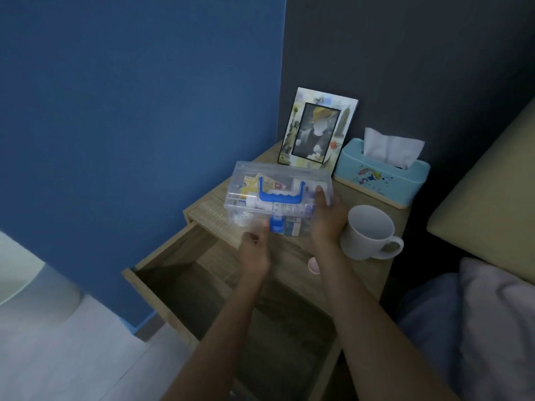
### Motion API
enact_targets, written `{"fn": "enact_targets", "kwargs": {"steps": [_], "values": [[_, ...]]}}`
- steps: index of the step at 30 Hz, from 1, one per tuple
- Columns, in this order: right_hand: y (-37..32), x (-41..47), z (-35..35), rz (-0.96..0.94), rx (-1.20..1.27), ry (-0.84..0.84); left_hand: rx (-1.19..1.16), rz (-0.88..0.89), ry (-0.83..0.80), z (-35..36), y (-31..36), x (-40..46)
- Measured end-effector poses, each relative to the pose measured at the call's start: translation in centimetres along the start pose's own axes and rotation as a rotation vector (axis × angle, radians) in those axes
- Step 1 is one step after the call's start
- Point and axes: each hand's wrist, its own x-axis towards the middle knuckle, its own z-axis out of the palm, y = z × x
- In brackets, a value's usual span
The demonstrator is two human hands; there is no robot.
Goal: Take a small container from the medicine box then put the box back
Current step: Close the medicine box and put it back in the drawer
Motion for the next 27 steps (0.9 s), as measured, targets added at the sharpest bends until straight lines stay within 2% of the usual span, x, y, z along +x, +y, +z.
{"fn": "enact_targets", "kwargs": {"steps": [1,3,7,11,21,27], "values": [[0.0,0.0,0.0,-0.004,-0.008,0.004,0.038,-0.005,-0.073,0.4,0.3,-0.1],[0.0,0.1,0.1,0.001,-0.014,0.013,0.057,0.049,-0.106,1.0,1.3,-0.3],[0.2,0.3,0.0,-0.002,-0.002,0.018,0.051,0.151,-0.083,1.2,1.9,-0.4],[0.3,0.3,-0.1,-0.003,0.000,-0.003,0.093,0.174,-0.070,0.9,2.2,0.0],[0.5,0.4,0.0,-0.008,-0.028,0.009,0.397,0.224,0.078,1.8,3.7,1.2],[0.6,0.3,-0.1,-0.009,-0.017,-0.010,0.529,0.230,0.083,1.9,3.2,1.2]]}}
